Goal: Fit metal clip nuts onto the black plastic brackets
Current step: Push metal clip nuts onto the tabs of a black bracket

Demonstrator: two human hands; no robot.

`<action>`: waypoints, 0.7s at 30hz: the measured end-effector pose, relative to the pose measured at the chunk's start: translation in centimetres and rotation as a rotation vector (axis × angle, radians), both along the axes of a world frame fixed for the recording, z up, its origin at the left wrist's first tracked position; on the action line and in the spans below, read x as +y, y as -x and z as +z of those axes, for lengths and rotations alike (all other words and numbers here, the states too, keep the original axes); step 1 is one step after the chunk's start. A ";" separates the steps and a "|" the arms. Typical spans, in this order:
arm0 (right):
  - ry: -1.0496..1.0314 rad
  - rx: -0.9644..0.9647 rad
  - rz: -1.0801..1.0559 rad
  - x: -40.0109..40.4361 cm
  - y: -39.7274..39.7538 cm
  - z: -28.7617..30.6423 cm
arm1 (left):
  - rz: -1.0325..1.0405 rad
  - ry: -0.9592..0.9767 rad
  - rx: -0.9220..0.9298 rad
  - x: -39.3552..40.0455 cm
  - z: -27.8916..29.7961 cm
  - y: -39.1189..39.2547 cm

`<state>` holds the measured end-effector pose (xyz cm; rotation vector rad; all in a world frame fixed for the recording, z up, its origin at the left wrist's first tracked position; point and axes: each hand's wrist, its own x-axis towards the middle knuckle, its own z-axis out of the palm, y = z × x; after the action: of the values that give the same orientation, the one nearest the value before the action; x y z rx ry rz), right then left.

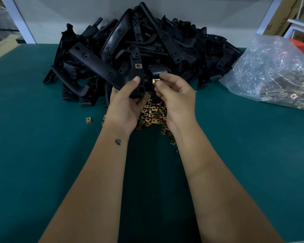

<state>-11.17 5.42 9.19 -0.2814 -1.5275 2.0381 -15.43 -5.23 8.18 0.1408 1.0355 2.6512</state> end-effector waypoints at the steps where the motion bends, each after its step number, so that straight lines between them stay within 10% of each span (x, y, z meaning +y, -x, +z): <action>1: 0.032 -0.001 0.015 0.0 0.0 0.1 | -0.023 -0.003 0.006 0.0 0.0 0.0; 21: 0.098 -0.066 0.136 0.0 -0.1 0.2 | -0.142 -0.008 0.092 -0.2 -0.1 -0.1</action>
<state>-11.05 5.39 9.39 -0.2929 -1.5253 2.2347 -15.37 -5.43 8.07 0.3288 1.0036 2.5414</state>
